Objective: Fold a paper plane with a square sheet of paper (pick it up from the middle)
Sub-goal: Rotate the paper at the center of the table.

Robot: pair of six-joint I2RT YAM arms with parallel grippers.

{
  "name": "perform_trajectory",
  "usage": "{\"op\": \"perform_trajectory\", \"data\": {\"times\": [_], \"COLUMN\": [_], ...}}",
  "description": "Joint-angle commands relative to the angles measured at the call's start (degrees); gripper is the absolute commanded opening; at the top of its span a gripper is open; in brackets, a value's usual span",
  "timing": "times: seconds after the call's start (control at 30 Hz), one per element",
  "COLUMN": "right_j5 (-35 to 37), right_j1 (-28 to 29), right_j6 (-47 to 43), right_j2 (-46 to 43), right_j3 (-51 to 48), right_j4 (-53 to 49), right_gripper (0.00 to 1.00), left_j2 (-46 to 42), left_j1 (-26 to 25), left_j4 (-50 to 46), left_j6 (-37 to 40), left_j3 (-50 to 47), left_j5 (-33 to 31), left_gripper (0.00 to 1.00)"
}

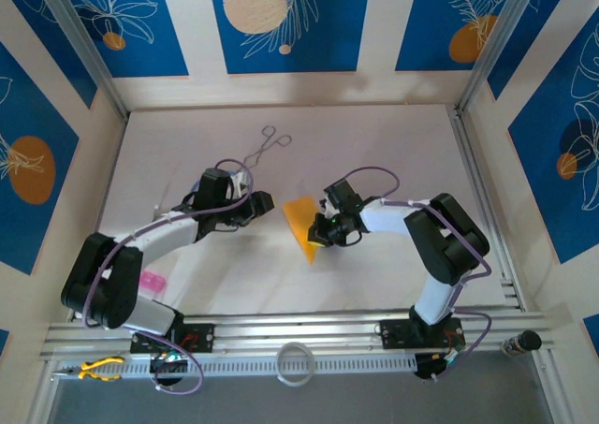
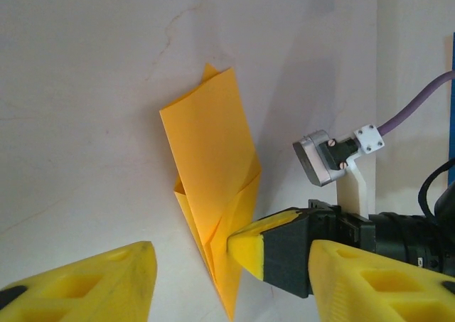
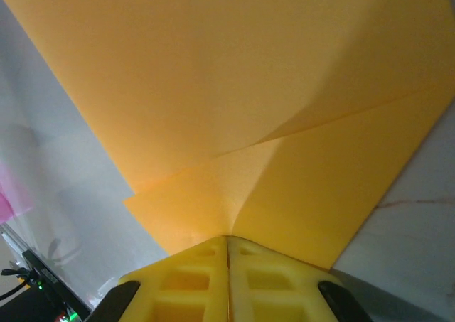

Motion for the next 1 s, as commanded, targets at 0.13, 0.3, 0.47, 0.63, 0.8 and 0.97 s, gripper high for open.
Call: {"op": "perform_trajectory", "data": {"times": [0.13, 0.3, 0.47, 0.63, 0.8, 0.97], "right_j5": [7.44, 6.47, 7.13, 4.93, 4.14, 5.4], "right_j1": [1.42, 2.43, 3.53, 3.87, 4.31, 4.38], "right_j6": [12.88, 22.86, 27.44, 31.82, 31.5, 27.46], "right_j2": [-2.72, -6.26, -7.99, -8.58, -8.13, -10.14], "right_j3": [-5.33, -10.48, -12.55, -15.0, -13.62, -11.49], "right_j4": [-1.35, 6.79, 10.02, 16.56, 15.85, 12.84], "right_gripper": [0.07, 0.08, 0.08, 0.08, 0.09, 0.09], "left_j2": [4.49, 10.03, 16.39, 21.96, 25.04, 27.51], "left_j1": [-1.1, -4.25, -6.9, -8.3, -8.95, -9.23], "left_j4": [4.98, 5.32, 3.77, 5.26, 8.67, 7.5], "left_j6": [-3.58, -4.63, -5.45, -6.52, -8.07, -7.04], "left_j3": [0.88, 5.29, 10.06, 12.74, 13.9, 14.96], "left_j5": [3.55, 3.65, 2.79, 3.73, 5.63, 5.41], "left_gripper": [0.44, 0.3, 0.19, 0.18, 0.18, 0.14]}}
